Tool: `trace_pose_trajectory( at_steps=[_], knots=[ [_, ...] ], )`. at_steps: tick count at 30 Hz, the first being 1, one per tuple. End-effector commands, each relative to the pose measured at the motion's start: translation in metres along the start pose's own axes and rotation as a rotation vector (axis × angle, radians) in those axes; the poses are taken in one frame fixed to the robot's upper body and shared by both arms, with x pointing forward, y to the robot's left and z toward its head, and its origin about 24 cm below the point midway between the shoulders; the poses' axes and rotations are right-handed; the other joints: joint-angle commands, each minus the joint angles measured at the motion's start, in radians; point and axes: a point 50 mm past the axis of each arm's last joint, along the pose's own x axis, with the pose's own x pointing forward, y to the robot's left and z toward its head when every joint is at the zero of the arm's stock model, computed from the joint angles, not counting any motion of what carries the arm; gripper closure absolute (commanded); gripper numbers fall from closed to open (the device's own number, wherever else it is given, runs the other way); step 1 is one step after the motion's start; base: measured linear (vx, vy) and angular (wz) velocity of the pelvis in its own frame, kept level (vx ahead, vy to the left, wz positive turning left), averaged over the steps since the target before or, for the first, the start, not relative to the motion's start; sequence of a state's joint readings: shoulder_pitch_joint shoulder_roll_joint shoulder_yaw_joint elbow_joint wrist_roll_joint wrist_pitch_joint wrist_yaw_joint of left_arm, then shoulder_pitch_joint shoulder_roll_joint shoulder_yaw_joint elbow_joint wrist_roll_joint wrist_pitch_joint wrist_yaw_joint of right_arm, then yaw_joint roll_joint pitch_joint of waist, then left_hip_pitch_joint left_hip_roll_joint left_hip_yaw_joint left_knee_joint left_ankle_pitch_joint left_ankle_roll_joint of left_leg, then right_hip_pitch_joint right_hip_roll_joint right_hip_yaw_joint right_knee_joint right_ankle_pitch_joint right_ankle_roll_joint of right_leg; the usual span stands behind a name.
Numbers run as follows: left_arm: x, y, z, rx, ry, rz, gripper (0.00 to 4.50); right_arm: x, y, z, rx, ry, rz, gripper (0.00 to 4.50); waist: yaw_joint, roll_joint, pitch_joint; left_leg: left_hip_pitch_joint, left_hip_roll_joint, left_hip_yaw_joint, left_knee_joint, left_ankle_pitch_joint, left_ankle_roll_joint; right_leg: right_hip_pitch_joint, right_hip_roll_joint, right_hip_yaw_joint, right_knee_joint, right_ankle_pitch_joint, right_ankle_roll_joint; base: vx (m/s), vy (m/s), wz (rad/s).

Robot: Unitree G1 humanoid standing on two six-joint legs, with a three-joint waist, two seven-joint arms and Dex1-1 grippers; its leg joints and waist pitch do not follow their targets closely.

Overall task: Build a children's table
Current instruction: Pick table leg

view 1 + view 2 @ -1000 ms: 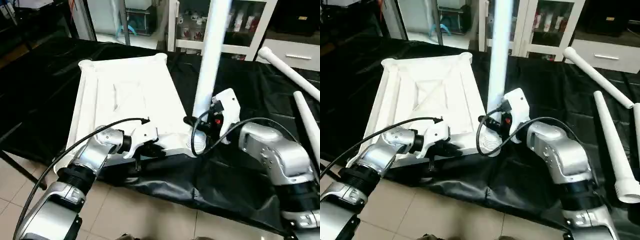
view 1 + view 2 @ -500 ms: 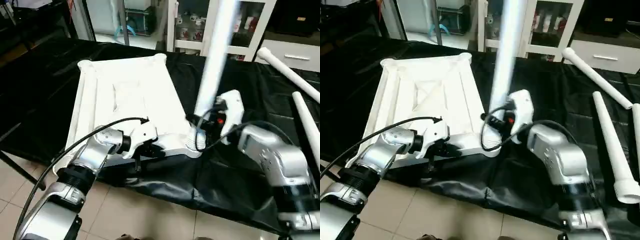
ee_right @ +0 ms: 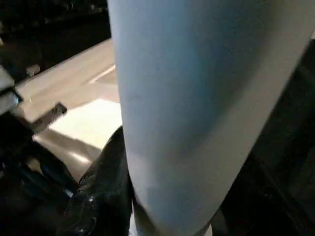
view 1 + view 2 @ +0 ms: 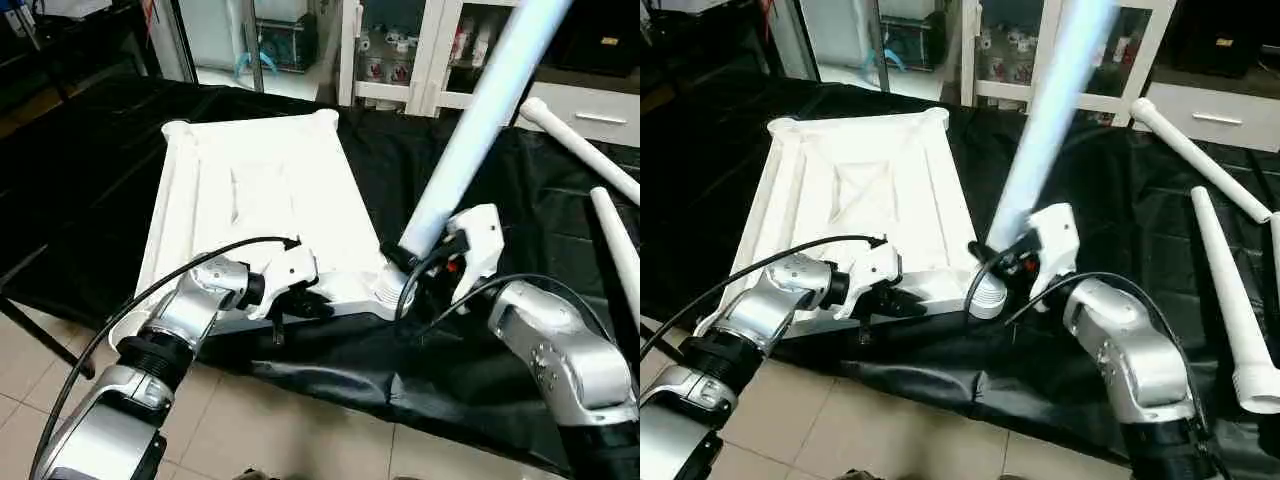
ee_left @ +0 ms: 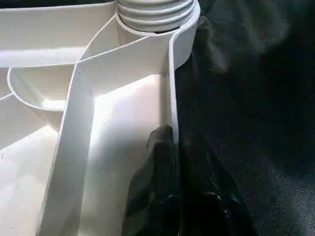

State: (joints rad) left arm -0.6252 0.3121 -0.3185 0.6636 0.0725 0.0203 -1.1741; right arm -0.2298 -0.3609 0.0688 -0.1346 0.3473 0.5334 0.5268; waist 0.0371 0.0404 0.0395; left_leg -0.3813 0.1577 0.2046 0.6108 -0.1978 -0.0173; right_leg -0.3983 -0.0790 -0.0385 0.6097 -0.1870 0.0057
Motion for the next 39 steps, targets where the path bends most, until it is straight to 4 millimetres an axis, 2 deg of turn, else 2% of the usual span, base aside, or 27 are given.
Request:
trace_pose_trajectory(
  at_steps=[1, 7, 8, 9, 10, 11, 13, 15, 16, 17, 18, 19, 21, 23, 26, 28, 31, 32, 33, 34, 35, 36, 37, 39],
  knots=[
    [-0.001, 0.000, -0.007, -0.044, -0.019, 0.025, 4.50, -0.002, 0.004, -0.035, 0.016, 0.178, -0.005, 2.68, 0.001, -0.015, -0.050, 0.023, 0.073, -0.039, -0.088, -0.241, 0.004, 0.032, -0.076, 0.046, -0.081, -0.244, -0.212, 0.000, 0.000, 0.00],
    [0.000, 0.000, -0.006, -0.044, -0.019, 0.028, 4.50, 0.002, 0.005, -0.044, 0.000, 0.270, 0.002, 2.68, -0.004, -0.016, -0.048, 0.026, 0.074, -0.043, -0.093, -0.300, -0.017, 0.027, -0.075, 0.047, -0.088, -0.310, -0.197, 0.000, 0.000, 0.00],
    [0.000, 0.001, -0.006, -0.044, -0.020, 0.031, 4.50, 0.001, 0.006, -0.049, 0.008, 0.300, 0.007, 2.68, -0.003, -0.022, -0.049, 0.025, 0.074, -0.043, -0.092, -0.291, -0.014, 0.029, -0.077, 0.047, -0.086, -0.302, -0.197, 0.000, 0.000, 0.00],
    [0.000, 0.001, -0.006, -0.045, -0.021, 0.034, 4.50, 0.001, 0.007, -0.053, 0.013, 0.317, 0.011, 2.68, -0.003, -0.020, -0.049, 0.026, 0.074, -0.042, -0.093, -0.291, -0.013, 0.027, -0.077, 0.048, -0.088, -0.301, -0.196, 0.000, 0.000, 0.00],
    [-0.001, 0.001, -0.006, -0.046, -0.022, 0.037, 4.50, 0.000, 0.008, -0.057, 0.017, 0.332, 0.013, 2.68, -0.004, -0.025, -0.047, 0.026, 0.074, -0.042, -0.094, -0.301, -0.014, 0.027, -0.077, 0.048, -0.089, -0.307, -0.193, 0.000, 0.000, 0.00],
    [-0.001, 0.001, -0.006, -0.046, -0.022, 0.037, 4.50, 0.000, 0.008, -0.057, 0.017, 0.332, 0.013, 2.68, -0.003, -0.024, -0.047, 0.027, 0.074, -0.043, -0.095, -0.308, -0.016, 0.027, -0.077, 0.048, -0.089, -0.316, -0.192, 0.000, 0.000, 0.00],
    [-0.001, 0.001, -0.006, -0.048, -0.027, 0.048, 4.50, -0.001, 0.009, -0.064, 0.020, 0.346, 0.003, 2.68, -0.005, -0.025, -0.042, 0.033, 0.074, -0.045, -0.099, -0.354, -0.028, 0.023, -0.078, 0.048, -0.098, -0.385, -0.179, 0.000, 0.000, 0.00],
    [-0.002, 0.002, -0.007, -0.049, -0.032, 0.067, 4.50, -0.003, 0.010, -0.070, 0.023, 0.351, -0.010, 2.68, -0.006, -0.023, -0.042, 0.038, 0.076, -0.048, -0.102, -0.382, -0.042, 0.022, -0.080, 0.048, -0.101, -0.414, -0.171, 0.000, 0.000, 0.00],
    [-0.003, 0.003, -0.007, -0.050, -0.035, 0.074, 4.50, -0.003, 0.010, -0.070, 0.025, 0.348, -0.013, 2.68, -0.007, -0.024, -0.042, 0.039, 0.075, -0.048, -0.105, -0.380, -0.043, 0.024, -0.080, 0.048, -0.103, -0.406, -0.169, 0.000, 0.000, 0.00],
    [-0.003, 0.003, -0.007, -0.052, -0.037, 0.081, 4.50, -0.003, 0.010, -0.070, 0.030, 0.343, -0.019, 2.68, -0.006, -0.019, -0.043, 0.038, 0.076, -0.050, -0.107, -0.376, -0.045, 0.026, -0.080, 0.049, -0.101, -0.392, -0.171, 0.000, 0.000, 0.00],
    [-0.003, 0.003, -0.008, -0.054, -0.039, 0.085, 4.50, -0.003, 0.010, -0.070, 0.034, 0.339, -0.023, 2.68, -0.007, -0.020, -0.043, 0.038, 0.076, -0.049, -0.107, -0.375, -0.046, 0.025, -0.079, 0.049, -0.102, -0.383, -0.172, 0.000, 0.000, 0.00],
    [-0.003, 0.003, -0.008, -0.054, -0.040, 0.087, 4.50, -0.002, 0.010, -0.070, 0.035, 0.336, -0.027, 2.68, -0.007, -0.017, -0.043, 0.039, 0.076, -0.049, -0.107, -0.379, -0.049, 0.025, -0.078, 0.049, -0.100, -0.373, -0.176, 0.000, 0.000, 0.00],
    [-0.003, 0.004, -0.008, -0.055, -0.040, 0.088, 4.50, -0.002, 0.010, -0.070, 0.035, 0.335, -0.029, 2.68, -0.008, -0.019, -0.043, 0.040, 0.075, -0.049, -0.108, -0.391, -0.051, 0.025, -0.078, 0.049, -0.102, -0.375, -0.177, 0.000, 0.000, 0.00],
    [-0.004, 0.005, -0.008, -0.058, -0.040, 0.101, 4.50, 0.000, 0.006, -0.067, 0.033, 0.313, -0.064, 2.68, -0.010, -0.015, -0.041, 0.040, 0.074, -0.050, -0.109, -0.410, -0.053, 0.023, -0.079, 0.048, -0.107, -0.404, -0.172, 0.000, 0.000, 0.00],
    [-0.006, 0.008, -0.008, -0.067, -0.041, 0.128, 4.50, 0.003, 0.002, -0.064, 0.035, 0.288, -0.108, 2.68, -0.014, -0.016, -0.037, 0.044, 0.073, -0.054, -0.111, -0.460, -0.063, 0.018, -0.080, 0.047, -0.114, -0.481, -0.152, 0.000, 0.000, 0.00],
    [-0.007, 0.013, -0.008, -0.093, -0.049, 0.190, 4.50, 0.009, -0.005, -0.060, 0.037, 0.262, -0.189, 2.68, -0.020, -0.015, -0.035, 0.047, 0.072, -0.060, -0.114, -0.510, -0.077, 0.014, -0.081, 0.044, -0.120, -0.554, -0.124, 0.000, 0.000, 0.00],
    [-0.008, 0.017, -0.007, -0.128, -0.067, 0.250, 4.50, 0.014, -0.011, -0.057, 0.039, 0.245, -0.262, 2.68, -0.033, -0.014, -0.033, 0.046, 0.070, -0.070, -0.118, -0.552, -0.088, 0.013, -0.080, 0.038, -0.124, -0.590, -0.103, 0.000, 0.000, 0.00],
    [-0.005, 0.019, -0.004, -0.167, -0.087, 0.296, 4.50, 0.020, -0.020, -0.056, 0.045, 0.241, -0.353, 2.68, -0.035, -0.001, -0.032, 0.050, 0.068, -0.071, -0.119, -0.567, -0.091, 0.010, -0.078, 0.037, -0.126, -0.592, -0.102, 0.000, 0.000, 0.00],
    [-0.002, 0.019, -0.002, -0.185, -0.094, 0.317, 4.50, 0.023, -0.025, -0.055, 0.043, 0.242, -0.406, 2.68, -0.052, -0.009, -0.033, 0.047, 0.066, -0.076, -0.119, -0.590, -0.098, 0.015, -0.077, 0.028, -0.126, -0.581, -0.109, 0.000, 0.000, 0.00],
    [-0.002, 0.019, -0.002, -0.185, -0.094, 0.317, 4.50, 0.023, -0.025, -0.055, 0.043, 0.242, -0.406, 2.68, -0.054, -0.005, -0.033, 0.047, 0.067, -0.077, -0.121, -0.590, -0.096, 0.018, -0.077, 0.027, -0.126, -0.573, -0.110, 0.000, 0.000, 0.00],
    [0.001, 0.019, 0.000, -0.204, -0.097, 0.333, 4.50, 0.025, -0.028, -0.054, 0.042, 0.243, -0.444, 2.68, -0.056, -0.014, -0.034, 0.044, 0.067, -0.076, -0.122, -0.580, -0.090, 0.019, -0.077, 0.028, -0.128, -0.561, -0.109, 0.000, 0.000, 0.00],
    [0.007, 0.019, 0.004, -0.230, -0.099, 0.364, 4.50, 0.030, -0.034, -0.053, 0.048, 0.242, -0.506, 2.68, -0.057, -0.008, -0.032, 0.047, 0.067, -0.073, -0.121, -0.585, -0.090, 0.011, -0.077, 0.032, -0.128, -0.549, -0.117, 0.000, 0.000, 0.00],
    [0.009, 0.019, 0.005, -0.236, -0.098, 0.375, 4.50, 0.032, -0.035, -0.053, 0.053, 0.241, -0.527, 2.68, -0.062, -0.016, -0.031, 0.054, 0.063, -0.071, -0.115, -0.590, -0.082, 0.004, -0.077, 0.031, -0.132, -0.568, -0.122, 0.000, 0.000, 0.00],
    [0.016, 0.024, 0.013, -0.276, -0.104, 0.451, 4.50, 0.038, -0.041, -0.052, 0.055, 0.242, -0.594, 2.68, -0.065, -0.016, -0.032, 0.055, 0.061, -0.068, -0.111, -0.575, -0.073, 0.003, -0.077, 0.031, -0.135, -0.572, -0.123, 0.000, 0.000, 0.00]
  ],
)
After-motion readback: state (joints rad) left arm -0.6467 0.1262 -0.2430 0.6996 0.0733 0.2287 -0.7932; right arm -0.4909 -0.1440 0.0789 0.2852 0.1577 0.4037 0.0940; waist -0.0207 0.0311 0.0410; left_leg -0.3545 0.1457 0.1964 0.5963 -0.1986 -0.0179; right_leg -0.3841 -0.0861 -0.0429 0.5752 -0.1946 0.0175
